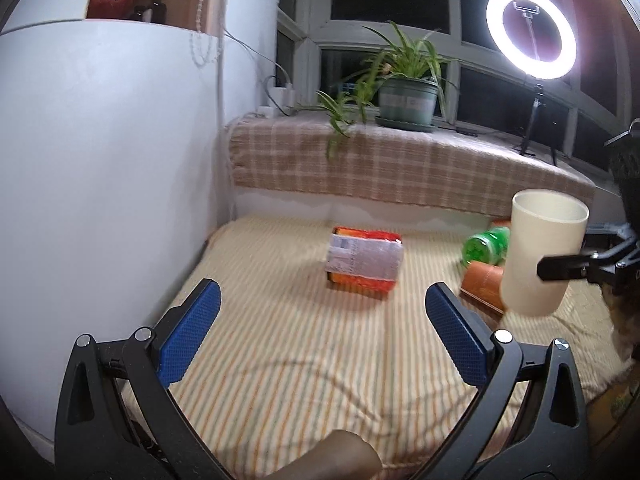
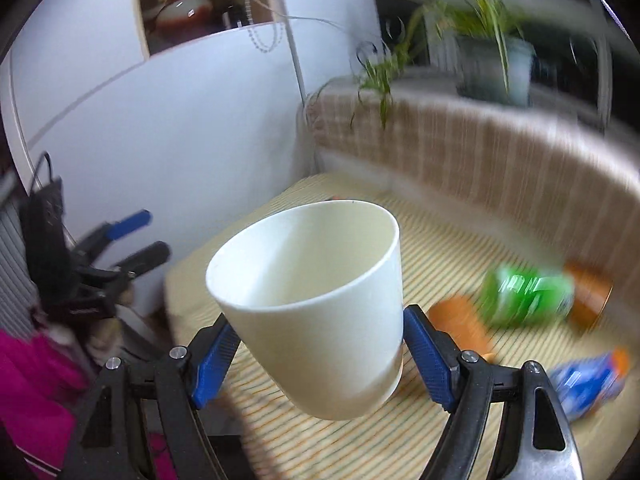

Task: Flip cup upright
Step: 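Lift the white cup with the right gripper and rotate it upright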

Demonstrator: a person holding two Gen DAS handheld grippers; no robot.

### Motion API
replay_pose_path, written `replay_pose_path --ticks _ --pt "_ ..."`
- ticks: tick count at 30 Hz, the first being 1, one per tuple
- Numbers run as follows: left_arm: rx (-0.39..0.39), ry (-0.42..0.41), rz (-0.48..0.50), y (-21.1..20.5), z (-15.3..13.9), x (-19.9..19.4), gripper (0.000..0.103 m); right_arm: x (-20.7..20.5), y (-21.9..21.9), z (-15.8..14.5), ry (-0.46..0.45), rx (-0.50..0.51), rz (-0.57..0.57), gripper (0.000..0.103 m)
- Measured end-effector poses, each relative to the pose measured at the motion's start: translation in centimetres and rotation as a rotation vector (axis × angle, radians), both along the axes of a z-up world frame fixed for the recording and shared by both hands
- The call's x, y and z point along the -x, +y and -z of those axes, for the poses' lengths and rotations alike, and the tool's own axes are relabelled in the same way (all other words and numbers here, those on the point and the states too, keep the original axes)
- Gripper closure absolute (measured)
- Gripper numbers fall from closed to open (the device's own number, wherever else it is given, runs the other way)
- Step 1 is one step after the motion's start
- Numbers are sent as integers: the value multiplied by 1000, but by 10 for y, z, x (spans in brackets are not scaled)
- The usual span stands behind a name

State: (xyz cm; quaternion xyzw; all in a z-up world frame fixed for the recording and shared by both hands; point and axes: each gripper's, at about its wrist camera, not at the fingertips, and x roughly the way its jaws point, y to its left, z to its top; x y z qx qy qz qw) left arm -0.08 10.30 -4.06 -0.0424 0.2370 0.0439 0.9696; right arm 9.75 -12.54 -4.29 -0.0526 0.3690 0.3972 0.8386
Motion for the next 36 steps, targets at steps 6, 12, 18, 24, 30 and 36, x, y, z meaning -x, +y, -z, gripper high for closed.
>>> replay_pose_path --ticks 6,12,18,24,30,36 --pt "67 76 72 -4 10 -3 0 -4 -12 49 334 -185 35 22" --pt "172 192 126 -1 25 -15 0 -17 -21 105 604 -310 123 22" --pt "206 285 173 -7 41 -25 0 -31 -18 130 677 -304 198 21" --pt "223 322 188 -8 47 -33 0 -46 -11 130 646 -283 230 19" --pt "241 352 212 -10 47 -44 0 -48 -10 123 584 -275 210 14" --pt "343 419 266 -15 51 -62 0 -27 -24 104 463 -240 233 14"
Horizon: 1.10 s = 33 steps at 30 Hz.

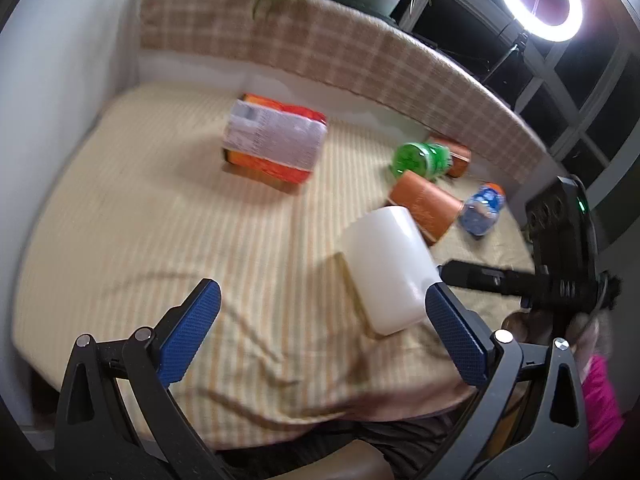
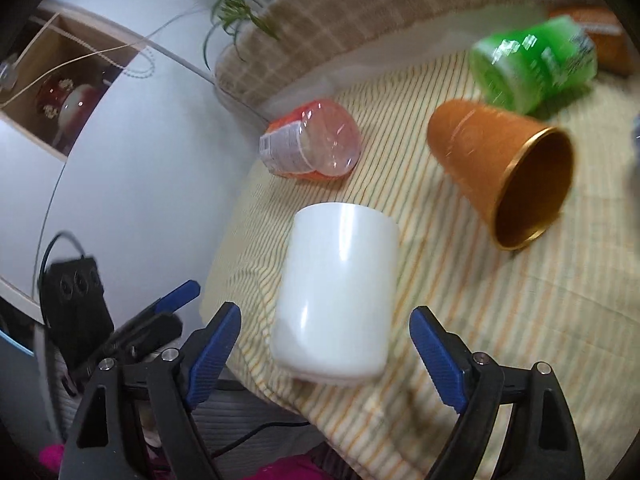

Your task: Flip cup upright

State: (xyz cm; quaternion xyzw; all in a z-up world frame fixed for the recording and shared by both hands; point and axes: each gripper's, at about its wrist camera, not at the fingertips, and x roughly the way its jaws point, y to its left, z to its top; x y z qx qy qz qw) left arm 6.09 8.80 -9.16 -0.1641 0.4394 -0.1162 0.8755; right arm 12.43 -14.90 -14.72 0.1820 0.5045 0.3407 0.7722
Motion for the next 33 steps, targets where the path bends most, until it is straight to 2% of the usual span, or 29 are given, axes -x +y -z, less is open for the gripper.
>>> replay_pose_path --ticks 6,14,22,25,33 --pt "149 104 33 -11 12 -30 0 40 -23 -22 -168 128 86 14" --pt "300 210 18 -29 33 -64 4 81 -58 -36 -269 179 188 14" --pt "328 248 0 -44 46 -81 9 92 -82 -29 -249 156 251 14" --pt "311 259 -1 -51 50 -85 18 93 -86 -24 -237 154 264 14" --pt "263 273 -6 -59 60 -95 18 90 -93 -15 -214 149 283 14"
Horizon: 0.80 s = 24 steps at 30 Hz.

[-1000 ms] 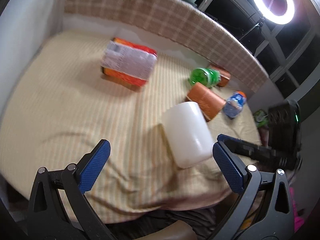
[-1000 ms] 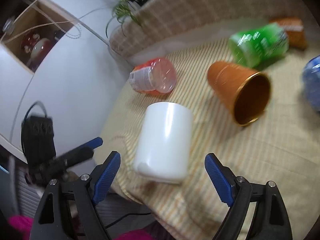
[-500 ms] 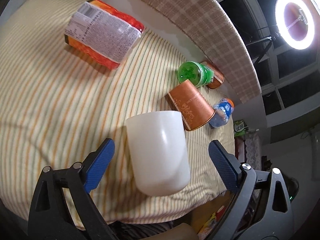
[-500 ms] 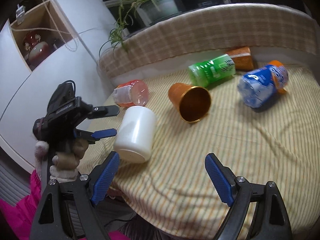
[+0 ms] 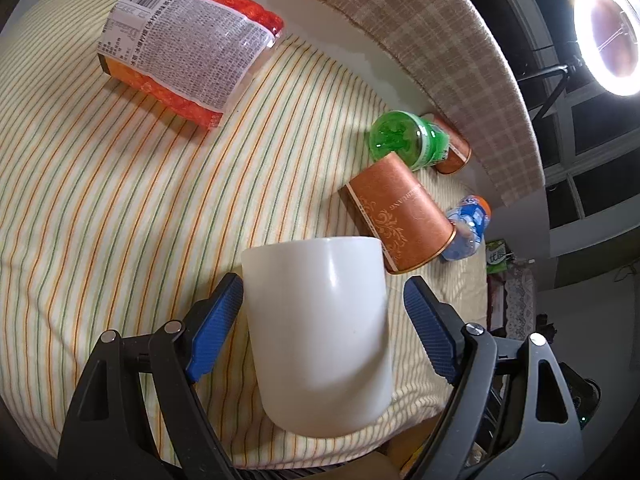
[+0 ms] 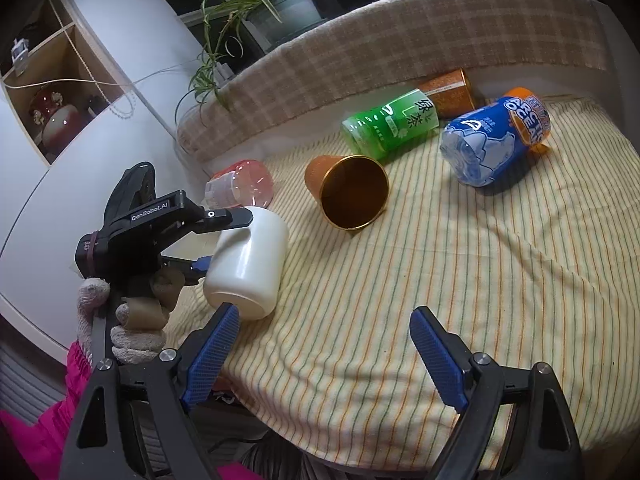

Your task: Flip cup upright

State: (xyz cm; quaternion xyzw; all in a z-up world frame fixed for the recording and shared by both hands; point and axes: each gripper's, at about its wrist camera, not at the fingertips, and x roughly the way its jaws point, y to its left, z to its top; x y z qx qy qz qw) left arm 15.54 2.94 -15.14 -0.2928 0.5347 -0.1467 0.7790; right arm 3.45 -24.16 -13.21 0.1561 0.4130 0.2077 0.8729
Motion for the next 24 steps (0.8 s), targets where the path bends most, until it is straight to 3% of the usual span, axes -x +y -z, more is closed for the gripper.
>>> replay_pose_path --ticks 3,10,24 --pt "-20 6 8 -3 4 -4 25 -1 -3 3 7 -2 9 14" --pt "-71 -30 29 -12 -1 -1 25 -1 -10 6 17 -6 26 14" --pt "-233 -196 66 -35 -30 19 26 -1 -12 6 11 -3 30 14"
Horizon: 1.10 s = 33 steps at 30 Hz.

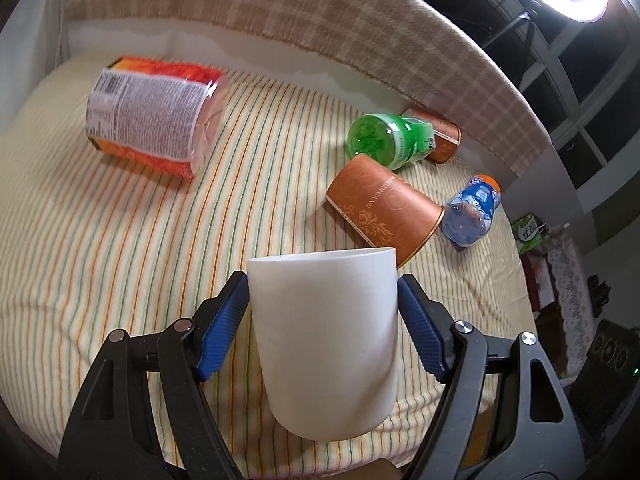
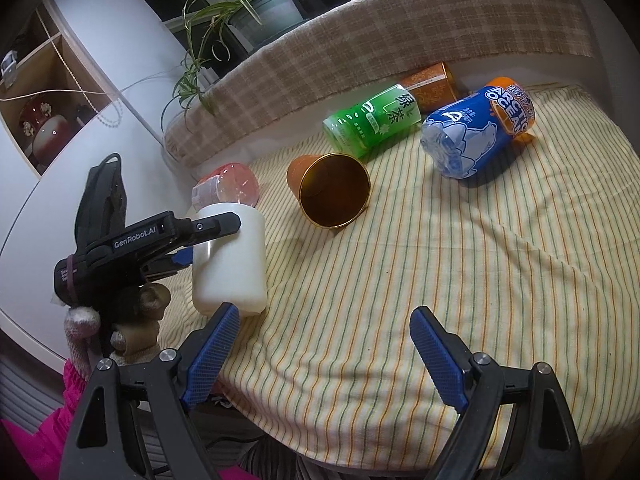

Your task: Flip cup upright

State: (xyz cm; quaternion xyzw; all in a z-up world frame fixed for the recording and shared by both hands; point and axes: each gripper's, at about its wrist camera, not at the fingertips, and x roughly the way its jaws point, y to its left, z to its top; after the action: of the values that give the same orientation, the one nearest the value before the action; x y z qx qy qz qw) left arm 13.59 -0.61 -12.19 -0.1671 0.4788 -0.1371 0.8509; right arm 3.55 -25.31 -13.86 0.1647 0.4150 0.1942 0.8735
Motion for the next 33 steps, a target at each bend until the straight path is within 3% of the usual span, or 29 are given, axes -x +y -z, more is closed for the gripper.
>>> replay_pose_path --ticks 11,22,33 --pt "-108 -119 -11 -9 -22 9 26 3 -2 -1 -13 0 12 14" --pt "-153 -189 -12 -15 -32 10 26 2 0 -4 -21 3 17 14" --pt "-189 -195 -5 -23 -26 9 26 2 -3 -3 -21 7 32 14"
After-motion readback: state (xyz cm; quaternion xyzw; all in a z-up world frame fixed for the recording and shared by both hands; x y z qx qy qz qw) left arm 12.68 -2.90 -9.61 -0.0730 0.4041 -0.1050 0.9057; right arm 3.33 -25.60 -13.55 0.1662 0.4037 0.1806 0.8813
